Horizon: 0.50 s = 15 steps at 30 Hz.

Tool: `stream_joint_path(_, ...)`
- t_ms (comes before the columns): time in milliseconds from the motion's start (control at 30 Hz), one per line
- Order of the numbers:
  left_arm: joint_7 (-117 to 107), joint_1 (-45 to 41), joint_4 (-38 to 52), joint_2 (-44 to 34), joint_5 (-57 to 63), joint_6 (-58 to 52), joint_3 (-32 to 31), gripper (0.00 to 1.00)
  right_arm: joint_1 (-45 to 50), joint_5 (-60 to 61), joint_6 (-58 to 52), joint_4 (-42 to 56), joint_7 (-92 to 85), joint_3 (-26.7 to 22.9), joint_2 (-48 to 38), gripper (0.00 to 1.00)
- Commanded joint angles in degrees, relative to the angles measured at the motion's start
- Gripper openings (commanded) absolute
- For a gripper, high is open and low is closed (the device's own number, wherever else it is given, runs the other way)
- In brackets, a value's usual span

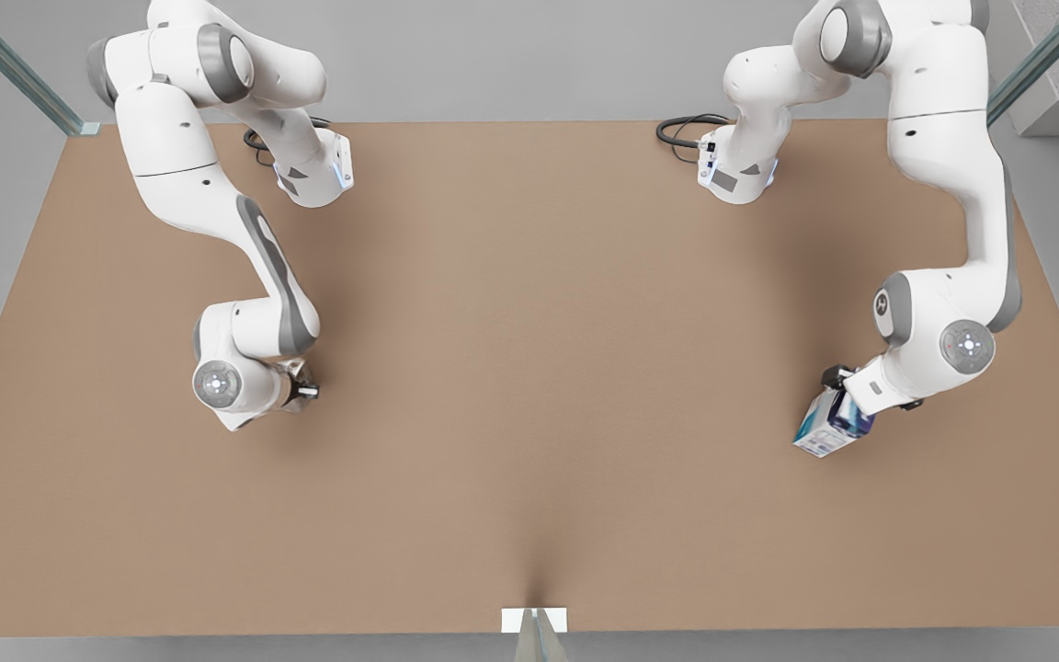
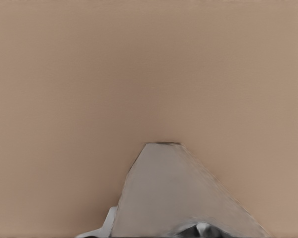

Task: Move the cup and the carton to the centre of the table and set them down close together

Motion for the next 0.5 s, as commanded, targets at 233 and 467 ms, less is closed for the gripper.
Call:
stream_joint_path(233,0.00,-0.70,-0.02,-0.59,0.23,-0.04,0.00,0.61,0.74,-0.09,-2.46,2.60,-0.40,0.09,-0.75,0.21)
stream_joint_path(467,0.79,-1.23,2.80,-2.61,4.36,-0.83,-1.76,0.60,18.40,3.25,-5.36,25.36,0.83,-0.26,10.41,0.21)
